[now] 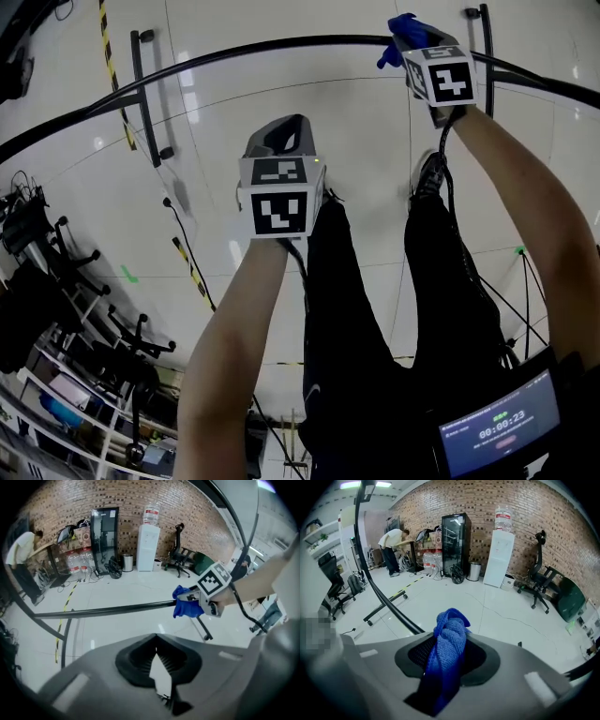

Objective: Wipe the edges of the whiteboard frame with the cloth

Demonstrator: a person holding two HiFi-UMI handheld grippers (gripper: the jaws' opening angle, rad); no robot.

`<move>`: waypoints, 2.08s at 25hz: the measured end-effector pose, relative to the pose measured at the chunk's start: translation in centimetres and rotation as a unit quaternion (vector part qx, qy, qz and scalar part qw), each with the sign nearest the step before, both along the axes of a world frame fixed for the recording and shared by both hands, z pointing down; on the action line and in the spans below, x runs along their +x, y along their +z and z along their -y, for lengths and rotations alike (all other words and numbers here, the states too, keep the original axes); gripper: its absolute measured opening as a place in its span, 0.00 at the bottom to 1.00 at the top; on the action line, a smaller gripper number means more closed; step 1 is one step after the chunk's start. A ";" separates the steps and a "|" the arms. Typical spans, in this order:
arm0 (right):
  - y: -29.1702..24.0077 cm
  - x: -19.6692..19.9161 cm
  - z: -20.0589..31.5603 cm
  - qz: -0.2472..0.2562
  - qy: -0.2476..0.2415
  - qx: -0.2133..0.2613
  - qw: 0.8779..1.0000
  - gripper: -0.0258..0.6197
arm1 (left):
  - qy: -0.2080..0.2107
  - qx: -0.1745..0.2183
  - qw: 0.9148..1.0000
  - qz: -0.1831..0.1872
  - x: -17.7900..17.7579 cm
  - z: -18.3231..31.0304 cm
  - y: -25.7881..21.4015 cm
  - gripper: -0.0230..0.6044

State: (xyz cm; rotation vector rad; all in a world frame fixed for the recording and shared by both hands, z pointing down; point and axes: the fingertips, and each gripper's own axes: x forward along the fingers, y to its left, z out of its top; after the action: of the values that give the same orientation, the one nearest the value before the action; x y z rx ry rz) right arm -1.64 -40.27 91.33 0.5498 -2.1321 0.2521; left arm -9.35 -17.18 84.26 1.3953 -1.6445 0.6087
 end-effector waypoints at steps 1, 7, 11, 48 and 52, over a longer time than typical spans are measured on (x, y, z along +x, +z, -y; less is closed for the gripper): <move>0.1 -0.6 -0.3 0.000 -0.006 -0.002 1.000 0.26 | -0.009 0.002 1.000 -0.001 -0.6 -0.2 -0.1 0.04; -0.6 -3.8 -2.5 -0.005 -0.048 -0.016 0.999 0.26 | -0.094 0.022 0.995 -0.024 -2.8 -2.0 -1.3 0.04; 0.3 -5.0 -3.3 -0.006 -0.051 -0.021 0.998 0.26 | -0.103 0.009 0.995 -0.012 -4.4 -4.6 0.5 0.04; 2.1 -18.4 -10.2 -0.013 -0.047 -0.025 0.998 0.26 | -0.163 0.008 0.986 -0.017 -17.4 -17.4 2.6 0.04; 2.3 -19.9 -11.5 -0.012 -0.056 -0.032 0.998 0.26 | -0.188 -0.003 0.982 -0.022 -18.0 -18.2 3.5 0.04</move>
State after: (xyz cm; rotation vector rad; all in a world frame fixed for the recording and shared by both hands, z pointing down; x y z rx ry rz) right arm -21.50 -28.80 93.61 0.3937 -2.1168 0.2483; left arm -27.40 1.02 87.76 1.0463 -1.8073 0.3600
